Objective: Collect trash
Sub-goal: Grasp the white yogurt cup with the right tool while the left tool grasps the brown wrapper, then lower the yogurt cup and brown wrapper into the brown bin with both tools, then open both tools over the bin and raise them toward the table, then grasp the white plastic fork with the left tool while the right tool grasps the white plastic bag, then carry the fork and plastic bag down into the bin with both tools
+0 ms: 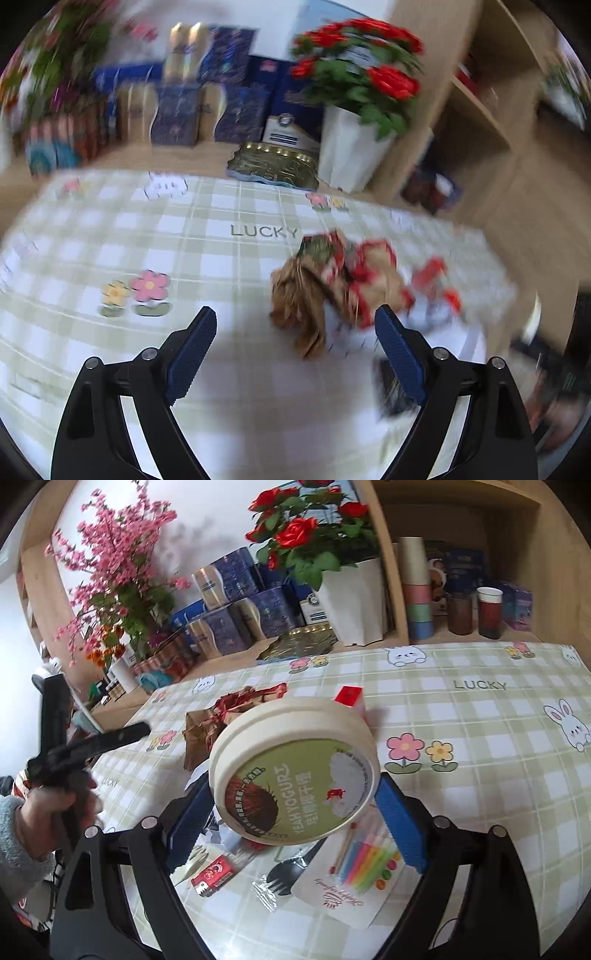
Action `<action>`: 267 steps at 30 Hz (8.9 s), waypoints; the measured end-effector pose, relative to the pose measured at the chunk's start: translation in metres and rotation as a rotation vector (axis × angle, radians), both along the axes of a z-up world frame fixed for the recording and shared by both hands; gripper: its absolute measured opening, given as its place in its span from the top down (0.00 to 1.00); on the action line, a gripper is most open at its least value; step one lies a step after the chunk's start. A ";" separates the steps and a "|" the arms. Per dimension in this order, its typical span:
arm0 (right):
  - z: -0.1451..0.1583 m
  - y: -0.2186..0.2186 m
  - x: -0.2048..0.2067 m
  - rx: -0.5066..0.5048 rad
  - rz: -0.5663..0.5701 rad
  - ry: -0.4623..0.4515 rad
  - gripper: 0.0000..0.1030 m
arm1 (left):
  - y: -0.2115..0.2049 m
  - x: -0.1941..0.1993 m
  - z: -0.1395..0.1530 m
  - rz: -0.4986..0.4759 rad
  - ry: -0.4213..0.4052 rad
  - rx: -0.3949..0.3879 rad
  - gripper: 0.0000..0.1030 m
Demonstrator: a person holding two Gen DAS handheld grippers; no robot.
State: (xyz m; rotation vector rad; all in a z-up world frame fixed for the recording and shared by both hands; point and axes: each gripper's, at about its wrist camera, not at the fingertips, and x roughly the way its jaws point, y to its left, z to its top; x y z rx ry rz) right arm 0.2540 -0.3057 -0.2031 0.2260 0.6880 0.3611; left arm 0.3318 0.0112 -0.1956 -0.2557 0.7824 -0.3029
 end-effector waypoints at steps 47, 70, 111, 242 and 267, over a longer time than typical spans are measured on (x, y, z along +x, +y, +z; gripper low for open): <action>0.006 0.050 -0.182 -0.020 0.013 0.022 0.16 | 0.087 -0.197 0.059 0.077 0.025 0.016 0.81; -0.085 0.072 -0.256 -0.067 0.075 0.256 0.15 | 0.023 -0.297 0.041 -0.056 0.002 0.021 0.82; -0.042 0.005 -0.262 -0.115 -0.178 -0.122 0.05 | -0.049 -0.313 -0.015 -0.216 0.037 0.017 0.31; 0.041 0.065 -0.190 -0.061 -0.030 -0.122 0.94 | 0.015 -0.283 0.045 -0.123 -0.115 -0.015 0.80; -0.100 0.100 -0.266 -0.142 0.089 0.301 0.93 | -0.009 -0.333 0.041 -0.189 -0.108 0.006 0.80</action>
